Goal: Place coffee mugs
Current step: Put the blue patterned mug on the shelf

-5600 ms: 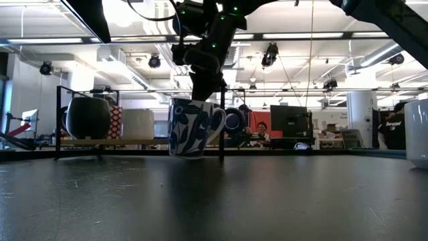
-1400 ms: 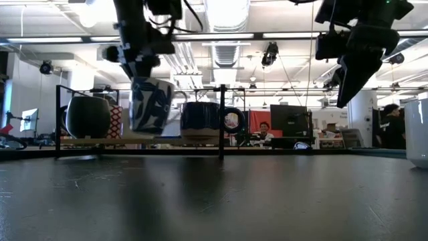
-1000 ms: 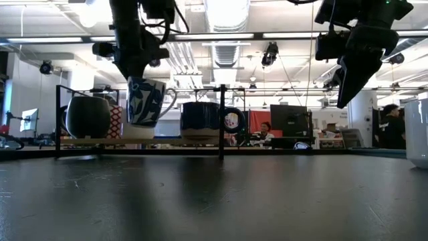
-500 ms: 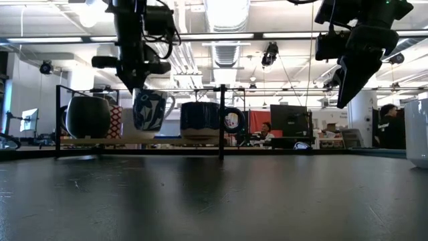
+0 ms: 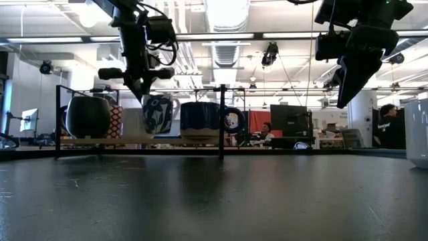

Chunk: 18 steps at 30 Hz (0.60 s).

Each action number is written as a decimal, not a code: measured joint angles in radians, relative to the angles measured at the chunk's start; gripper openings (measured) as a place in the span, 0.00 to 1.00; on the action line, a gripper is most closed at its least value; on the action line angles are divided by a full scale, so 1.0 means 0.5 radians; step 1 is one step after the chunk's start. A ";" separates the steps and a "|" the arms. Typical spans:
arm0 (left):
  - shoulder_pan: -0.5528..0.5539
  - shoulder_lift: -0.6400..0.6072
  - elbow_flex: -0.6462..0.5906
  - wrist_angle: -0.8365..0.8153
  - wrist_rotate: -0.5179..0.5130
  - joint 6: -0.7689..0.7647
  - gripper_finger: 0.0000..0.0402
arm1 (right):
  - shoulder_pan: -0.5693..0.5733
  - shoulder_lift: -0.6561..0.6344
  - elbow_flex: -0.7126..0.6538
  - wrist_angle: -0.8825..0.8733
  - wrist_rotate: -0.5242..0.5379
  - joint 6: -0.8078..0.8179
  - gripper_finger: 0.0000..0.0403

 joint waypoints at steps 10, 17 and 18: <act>0.030 0.081 0.048 0.048 0.077 0.098 0.02 | 0.000 0.000 0.000 0.000 0.000 0.000 0.36; 0.063 0.137 0.061 0.074 0.153 0.148 0.02 | 0.000 0.000 0.000 0.001 0.000 0.001 0.36; 0.067 0.138 0.061 0.088 0.153 0.150 0.02 | 0.000 0.000 0.000 0.001 -0.001 0.001 0.36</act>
